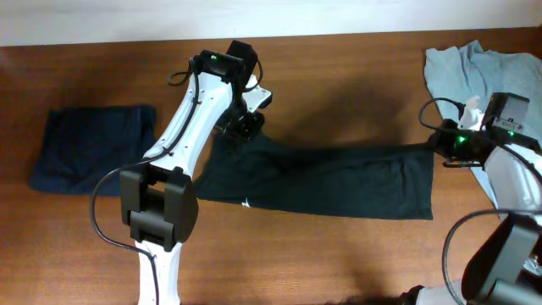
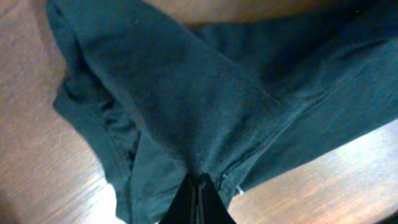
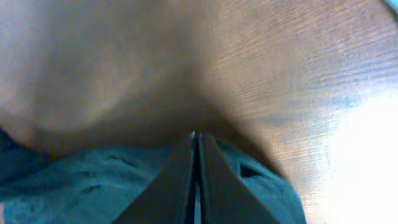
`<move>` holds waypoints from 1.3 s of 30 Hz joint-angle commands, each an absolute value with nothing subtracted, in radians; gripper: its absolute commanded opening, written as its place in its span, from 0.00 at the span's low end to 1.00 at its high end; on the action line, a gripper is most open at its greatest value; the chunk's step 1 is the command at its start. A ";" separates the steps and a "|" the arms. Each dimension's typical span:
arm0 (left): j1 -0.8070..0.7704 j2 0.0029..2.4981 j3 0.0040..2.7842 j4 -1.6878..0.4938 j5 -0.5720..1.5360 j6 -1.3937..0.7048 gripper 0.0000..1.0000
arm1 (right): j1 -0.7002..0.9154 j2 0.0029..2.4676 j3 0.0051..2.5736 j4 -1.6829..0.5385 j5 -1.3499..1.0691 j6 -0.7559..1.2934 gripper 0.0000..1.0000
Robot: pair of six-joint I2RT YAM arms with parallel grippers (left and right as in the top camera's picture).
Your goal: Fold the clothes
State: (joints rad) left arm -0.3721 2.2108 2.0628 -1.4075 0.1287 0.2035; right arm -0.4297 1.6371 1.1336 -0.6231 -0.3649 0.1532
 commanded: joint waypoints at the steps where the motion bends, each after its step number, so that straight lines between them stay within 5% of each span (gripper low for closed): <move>1: -0.365 2.215 2.071 -1.448 0.081 0.196 0.00 | -0.432 1.582 1.146 -0.713 -0.282 0.171 0.04; 6: -0.357 2.215 2.071 -1.517 0.081 0.198 0.01 | -0.432 1.579 1.132 -0.923 -0.185 0.173 0.04; 19: -0.357 2.216 2.071 -1.568 0.080 0.201 0.20 | -0.432 1.579 1.093 -0.972 -0.028 0.280 0.04; 25: -0.357 2.216 2.071 -1.561 0.059 0.204 0.26 | -0.432 1.579 1.093 -1.006 -0.030 0.279 0.46; 29: -0.355 2.216 2.070 -1.526 0.059 0.204 0.41 | -0.432 1.579 1.093 -1.015 -0.079 0.277 0.50; 33: -0.341 2.216 2.068 -1.487 0.064 0.170 0.42 | -0.432 1.579 1.093 -1.014 -0.262 0.158 0.51; 39: -0.329 2.216 2.068 -1.470 0.115 0.169 0.42 | -0.456 1.612 1.093 -0.978 -0.263 0.172 0.85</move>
State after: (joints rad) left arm -0.3344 2.2108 2.0628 -1.4689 0.0814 0.1825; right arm -0.4316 1.6016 1.1011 -0.9863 -0.2310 0.1852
